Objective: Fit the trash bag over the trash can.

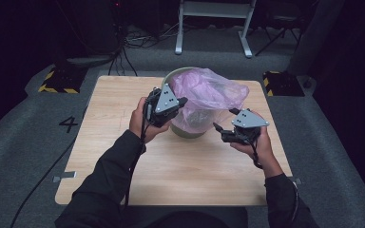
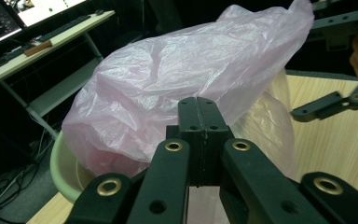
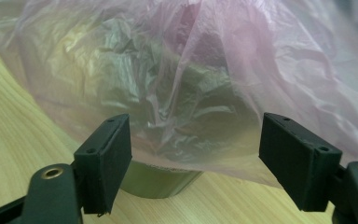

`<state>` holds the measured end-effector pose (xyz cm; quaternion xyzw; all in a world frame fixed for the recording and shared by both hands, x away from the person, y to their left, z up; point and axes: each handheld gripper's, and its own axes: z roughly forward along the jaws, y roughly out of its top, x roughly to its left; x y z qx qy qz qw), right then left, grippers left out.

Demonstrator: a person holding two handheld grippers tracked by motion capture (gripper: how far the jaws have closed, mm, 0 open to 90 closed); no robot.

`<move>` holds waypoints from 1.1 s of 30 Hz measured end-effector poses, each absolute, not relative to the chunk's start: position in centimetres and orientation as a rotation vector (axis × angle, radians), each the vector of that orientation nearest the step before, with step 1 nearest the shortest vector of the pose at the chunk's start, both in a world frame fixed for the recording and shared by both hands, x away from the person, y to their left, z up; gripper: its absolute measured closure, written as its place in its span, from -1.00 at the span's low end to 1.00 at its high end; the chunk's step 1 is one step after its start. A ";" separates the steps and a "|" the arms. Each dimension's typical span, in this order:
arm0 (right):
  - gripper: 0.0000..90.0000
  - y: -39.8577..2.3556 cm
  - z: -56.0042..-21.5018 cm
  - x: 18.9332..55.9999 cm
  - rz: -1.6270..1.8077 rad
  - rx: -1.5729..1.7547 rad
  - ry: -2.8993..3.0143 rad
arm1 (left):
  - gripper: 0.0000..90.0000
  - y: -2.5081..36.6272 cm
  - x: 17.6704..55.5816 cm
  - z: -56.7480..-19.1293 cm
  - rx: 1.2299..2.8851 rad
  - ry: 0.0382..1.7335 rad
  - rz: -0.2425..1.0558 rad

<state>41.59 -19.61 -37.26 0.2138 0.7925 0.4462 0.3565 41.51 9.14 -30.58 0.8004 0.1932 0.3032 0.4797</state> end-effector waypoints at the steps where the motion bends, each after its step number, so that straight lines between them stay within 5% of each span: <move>1: -0.43 -19.7 -37.1 41.2 1.156 0.536 2.038 | 1.00 9.2 41.5 -30.6 1.954 0.469 0.745; 21: -0.49 -21.0 -36.3 40.7 1.186 0.509 1.969 | 1.00 10.0 42.1 -30.5 1.941 0.494 0.723; 29: 0.62 -20.8 -37.1 41.9 1.256 0.525 2.011 | 1.00 10.4 42.3 -30.6 1.925 0.504 0.708; 33: 0.81 -21.1 -37.3 41.7 1.283 0.520 2.002 | 1.00 10.8 42.3 -30.6 1.922 0.509 0.705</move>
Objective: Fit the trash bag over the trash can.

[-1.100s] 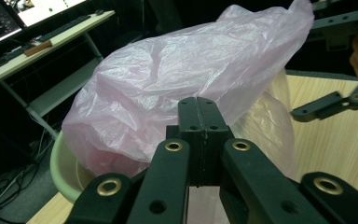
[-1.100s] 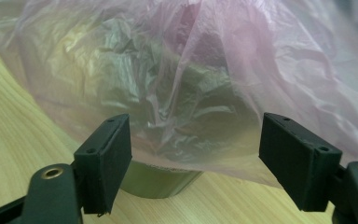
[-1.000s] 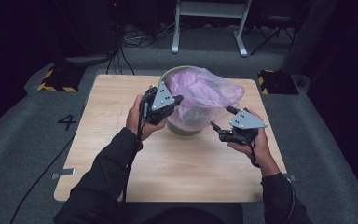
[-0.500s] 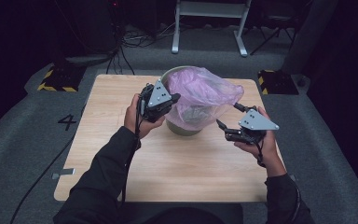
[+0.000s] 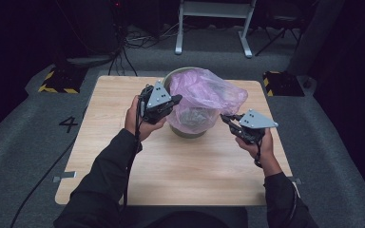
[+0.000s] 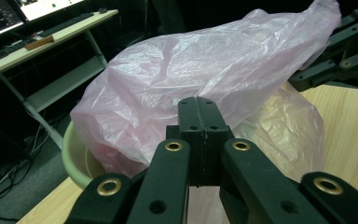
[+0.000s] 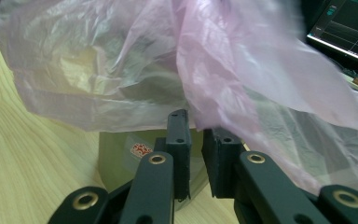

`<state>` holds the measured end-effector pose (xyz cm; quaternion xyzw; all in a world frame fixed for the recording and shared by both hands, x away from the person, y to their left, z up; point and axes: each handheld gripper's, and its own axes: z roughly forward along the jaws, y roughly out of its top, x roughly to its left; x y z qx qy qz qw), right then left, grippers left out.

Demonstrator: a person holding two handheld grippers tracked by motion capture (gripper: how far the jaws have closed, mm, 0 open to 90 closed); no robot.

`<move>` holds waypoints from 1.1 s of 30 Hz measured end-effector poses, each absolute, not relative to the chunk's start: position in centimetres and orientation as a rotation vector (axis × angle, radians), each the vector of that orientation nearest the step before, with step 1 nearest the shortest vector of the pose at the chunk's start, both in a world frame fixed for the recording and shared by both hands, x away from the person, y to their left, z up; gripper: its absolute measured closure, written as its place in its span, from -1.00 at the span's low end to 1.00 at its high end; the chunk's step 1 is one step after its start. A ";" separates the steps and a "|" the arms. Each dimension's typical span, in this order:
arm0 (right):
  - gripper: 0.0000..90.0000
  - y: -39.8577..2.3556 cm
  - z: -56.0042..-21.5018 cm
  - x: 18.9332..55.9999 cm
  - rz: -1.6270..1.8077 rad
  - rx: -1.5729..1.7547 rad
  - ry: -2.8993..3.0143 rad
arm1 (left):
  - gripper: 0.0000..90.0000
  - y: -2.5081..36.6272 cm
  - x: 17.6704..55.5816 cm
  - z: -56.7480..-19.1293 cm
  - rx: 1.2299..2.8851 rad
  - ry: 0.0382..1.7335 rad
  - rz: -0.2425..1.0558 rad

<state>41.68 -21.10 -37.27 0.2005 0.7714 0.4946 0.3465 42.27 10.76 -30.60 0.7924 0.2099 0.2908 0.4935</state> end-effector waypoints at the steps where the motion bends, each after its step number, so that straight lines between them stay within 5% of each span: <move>1: 0.78 -21.2 -37.3 41.6 1.293 0.526 1.999 | 1.00 10.9 42.3 -30.6 1.923 0.506 0.702; 7: 0.82 -22.0 -37.1 40.9 1.344 0.525 1.975 | 1.00 11.1 42.2 -30.9 1.924 0.516 0.701; 13: 0.04 -21.9 -36.9 41.2 1.357 0.587 1.958 | 1.00 11.3 42.4 -31.2 1.935 0.524 0.691; 23: -0.10 -22.4 -36.5 41.2 1.406 0.633 1.929 | 1.00 11.2 42.3 -31.4 1.946 0.510 0.686; 29: 0.67 -21.9 -36.2 41.4 1.444 0.609 1.936 | 1.00 10.6 42.4 -31.9 1.960 0.499 0.669; 33: 1.00 -21.5 -36.6 41.7 1.445 0.615 1.943 | 1.00 10.7 42.4 -31.9 1.934 0.506 0.693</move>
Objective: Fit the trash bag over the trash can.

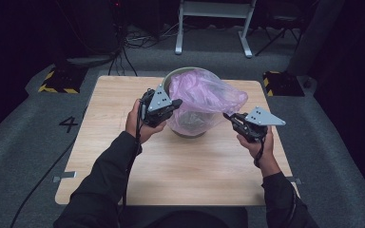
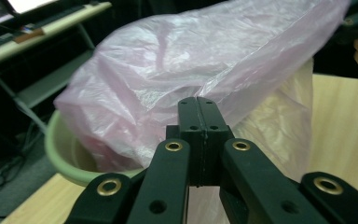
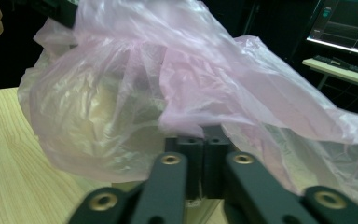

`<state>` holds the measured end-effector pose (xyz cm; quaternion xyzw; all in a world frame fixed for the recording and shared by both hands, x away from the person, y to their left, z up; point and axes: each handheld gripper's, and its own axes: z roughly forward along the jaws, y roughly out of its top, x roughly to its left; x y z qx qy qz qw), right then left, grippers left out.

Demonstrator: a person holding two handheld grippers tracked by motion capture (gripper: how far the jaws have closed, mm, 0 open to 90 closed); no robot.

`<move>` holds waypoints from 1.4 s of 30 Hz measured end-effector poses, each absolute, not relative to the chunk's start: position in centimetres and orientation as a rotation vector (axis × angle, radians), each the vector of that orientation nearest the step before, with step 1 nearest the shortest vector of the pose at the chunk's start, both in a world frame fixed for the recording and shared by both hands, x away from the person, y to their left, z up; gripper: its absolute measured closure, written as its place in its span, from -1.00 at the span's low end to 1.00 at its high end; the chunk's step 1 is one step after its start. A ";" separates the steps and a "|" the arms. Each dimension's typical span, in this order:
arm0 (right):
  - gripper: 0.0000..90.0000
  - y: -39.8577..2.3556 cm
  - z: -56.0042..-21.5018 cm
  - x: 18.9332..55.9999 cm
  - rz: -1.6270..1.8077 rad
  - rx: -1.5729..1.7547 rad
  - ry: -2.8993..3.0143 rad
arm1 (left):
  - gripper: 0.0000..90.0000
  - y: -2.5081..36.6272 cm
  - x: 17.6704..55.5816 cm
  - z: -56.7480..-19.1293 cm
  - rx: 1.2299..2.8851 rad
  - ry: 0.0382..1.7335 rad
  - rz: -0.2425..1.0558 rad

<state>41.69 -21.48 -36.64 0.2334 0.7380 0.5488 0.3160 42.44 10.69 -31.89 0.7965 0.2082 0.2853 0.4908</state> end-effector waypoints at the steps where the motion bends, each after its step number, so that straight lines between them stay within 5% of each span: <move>1: 1.00 -21.5 -36.8 41.7 1.450 0.621 1.947 | 1.00 10.9 42.5 -31.8 1.923 0.512 0.697; 23: 1.00 -23.6 -40.8 44.0 1.401 0.790 2.055 | 1.00 15.0 49.8 -32.6 1.771 0.856 0.830; 42: 0.91 -23.8 -42.3 45.1 1.361 0.804 2.142 | 1.00 16.7 53.0 -36.6 1.867 0.988 0.717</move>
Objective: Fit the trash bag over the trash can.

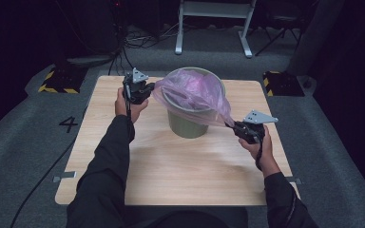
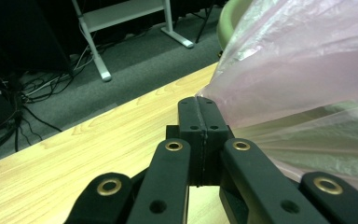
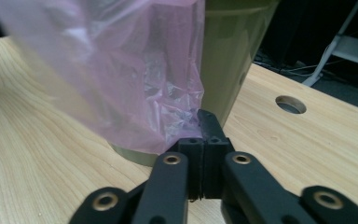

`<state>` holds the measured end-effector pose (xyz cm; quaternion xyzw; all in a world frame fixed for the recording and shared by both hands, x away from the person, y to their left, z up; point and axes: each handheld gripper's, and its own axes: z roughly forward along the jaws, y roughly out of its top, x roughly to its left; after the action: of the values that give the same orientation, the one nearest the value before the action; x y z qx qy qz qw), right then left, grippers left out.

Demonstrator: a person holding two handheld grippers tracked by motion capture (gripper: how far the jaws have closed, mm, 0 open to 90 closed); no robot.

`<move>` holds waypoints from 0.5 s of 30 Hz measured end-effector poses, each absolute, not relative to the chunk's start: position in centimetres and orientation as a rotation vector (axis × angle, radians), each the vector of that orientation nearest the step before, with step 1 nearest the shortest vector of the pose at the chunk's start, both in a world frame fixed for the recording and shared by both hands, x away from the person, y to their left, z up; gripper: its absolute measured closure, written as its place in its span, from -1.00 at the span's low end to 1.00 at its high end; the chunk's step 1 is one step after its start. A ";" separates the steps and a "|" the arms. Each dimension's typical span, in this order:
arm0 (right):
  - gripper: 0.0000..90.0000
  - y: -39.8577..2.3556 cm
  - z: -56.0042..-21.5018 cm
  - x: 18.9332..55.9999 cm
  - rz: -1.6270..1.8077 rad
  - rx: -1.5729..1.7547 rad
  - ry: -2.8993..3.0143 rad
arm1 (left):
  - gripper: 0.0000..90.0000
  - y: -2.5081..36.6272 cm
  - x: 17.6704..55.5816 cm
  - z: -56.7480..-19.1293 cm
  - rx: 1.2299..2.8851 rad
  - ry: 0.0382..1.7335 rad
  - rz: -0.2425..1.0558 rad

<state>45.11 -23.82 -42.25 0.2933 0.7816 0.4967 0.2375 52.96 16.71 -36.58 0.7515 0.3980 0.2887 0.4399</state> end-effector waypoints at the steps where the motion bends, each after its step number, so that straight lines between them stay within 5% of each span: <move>1: 0.59 -23.7 -42.1 45.0 1.340 0.798 2.130 | 1.00 16.7 52.9 -36.6 1.869 0.984 0.715; 7: -0.30 -23.2 -39.7 43.0 1.262 0.726 2.056 | 1.00 17.0 52.6 -36.4 1.868 0.971 0.728; 10: -0.45 -23.3 -38.1 41.6 1.271 0.685 2.015 | 1.00 17.2 52.4 -36.3 1.867 0.972 0.737; 15: -0.42 -23.1 -35.7 39.4 1.266 0.652 1.940 | 1.00 17.4 52.4 -36.4 1.866 0.971 0.741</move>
<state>39.43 -23.13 -35.73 0.2529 0.7522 0.4910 0.3594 52.36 17.37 -36.38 0.7512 0.3910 0.2984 0.4401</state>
